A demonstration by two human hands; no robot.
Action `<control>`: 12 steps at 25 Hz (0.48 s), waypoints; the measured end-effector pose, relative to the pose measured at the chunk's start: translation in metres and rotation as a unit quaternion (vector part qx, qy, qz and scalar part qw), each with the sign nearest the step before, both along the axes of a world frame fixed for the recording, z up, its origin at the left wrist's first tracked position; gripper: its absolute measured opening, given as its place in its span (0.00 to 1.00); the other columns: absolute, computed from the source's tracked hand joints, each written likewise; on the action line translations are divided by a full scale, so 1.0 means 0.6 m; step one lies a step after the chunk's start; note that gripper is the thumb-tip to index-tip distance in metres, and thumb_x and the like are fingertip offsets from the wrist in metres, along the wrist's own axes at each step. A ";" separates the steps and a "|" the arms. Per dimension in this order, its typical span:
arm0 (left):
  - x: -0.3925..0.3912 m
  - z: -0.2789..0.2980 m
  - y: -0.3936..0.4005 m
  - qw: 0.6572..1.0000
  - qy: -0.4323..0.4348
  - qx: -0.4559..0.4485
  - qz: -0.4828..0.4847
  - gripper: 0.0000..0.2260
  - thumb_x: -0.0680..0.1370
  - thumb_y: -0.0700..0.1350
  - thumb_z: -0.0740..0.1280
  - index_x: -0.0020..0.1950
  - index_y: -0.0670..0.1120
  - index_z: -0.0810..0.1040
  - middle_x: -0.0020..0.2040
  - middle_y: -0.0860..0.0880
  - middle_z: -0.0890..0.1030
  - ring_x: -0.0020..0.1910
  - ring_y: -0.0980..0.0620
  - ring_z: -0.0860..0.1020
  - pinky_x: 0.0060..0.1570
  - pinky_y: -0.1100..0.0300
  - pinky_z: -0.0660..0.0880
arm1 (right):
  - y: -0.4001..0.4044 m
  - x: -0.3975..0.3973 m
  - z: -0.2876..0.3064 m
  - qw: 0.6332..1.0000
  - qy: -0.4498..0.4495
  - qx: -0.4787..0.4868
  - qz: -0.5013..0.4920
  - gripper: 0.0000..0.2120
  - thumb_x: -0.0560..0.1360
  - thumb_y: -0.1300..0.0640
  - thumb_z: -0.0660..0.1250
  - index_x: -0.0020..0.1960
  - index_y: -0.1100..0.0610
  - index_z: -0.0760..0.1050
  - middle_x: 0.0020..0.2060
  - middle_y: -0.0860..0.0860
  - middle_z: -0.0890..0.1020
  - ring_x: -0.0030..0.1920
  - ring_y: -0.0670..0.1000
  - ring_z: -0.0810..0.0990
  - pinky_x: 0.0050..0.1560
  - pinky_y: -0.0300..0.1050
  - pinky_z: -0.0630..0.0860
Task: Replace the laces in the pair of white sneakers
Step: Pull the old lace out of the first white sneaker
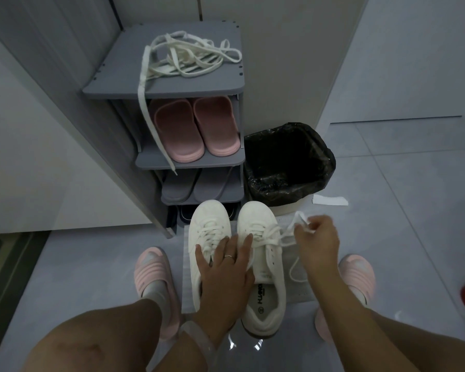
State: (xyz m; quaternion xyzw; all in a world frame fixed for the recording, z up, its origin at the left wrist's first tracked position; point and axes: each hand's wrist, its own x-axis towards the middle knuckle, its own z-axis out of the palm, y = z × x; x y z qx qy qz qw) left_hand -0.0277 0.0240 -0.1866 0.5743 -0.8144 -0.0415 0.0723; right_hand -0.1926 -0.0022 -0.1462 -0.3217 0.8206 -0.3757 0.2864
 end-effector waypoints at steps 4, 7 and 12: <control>-0.003 -0.001 -0.001 1.000 -0.012 -0.001 0.008 0.25 0.71 0.52 0.55 0.68 0.54 0.66 0.64 0.45 0.76 0.67 0.47 0.64 0.62 0.37 0.53 | 0.013 0.020 -0.017 0.978 0.052 0.130 0.156 0.22 0.78 0.50 0.61 0.26 0.55 0.65 0.23 0.48 0.69 0.27 0.46 0.67 0.31 0.38 0.62; -0.001 0.001 0.001 1.000 -0.021 0.021 0.000 0.24 0.71 0.52 0.55 0.67 0.56 0.66 0.62 0.47 0.78 0.67 0.46 0.69 0.62 0.36 0.54 | 0.008 0.028 -0.019 0.985 0.030 0.068 0.154 0.17 0.76 0.57 0.63 0.29 0.55 0.67 0.27 0.48 0.71 0.30 0.44 0.68 0.32 0.34 0.63; 0.000 0.004 0.001 0.999 -0.024 0.043 -0.004 0.23 0.71 0.52 0.55 0.67 0.56 0.67 0.60 0.48 0.79 0.63 0.45 0.75 0.61 0.35 0.55 | -0.018 -0.023 0.033 0.964 -0.021 -0.234 -0.123 0.08 0.77 0.60 0.62 0.40 0.53 0.71 0.35 0.48 0.73 0.37 0.49 0.70 0.41 0.43 0.69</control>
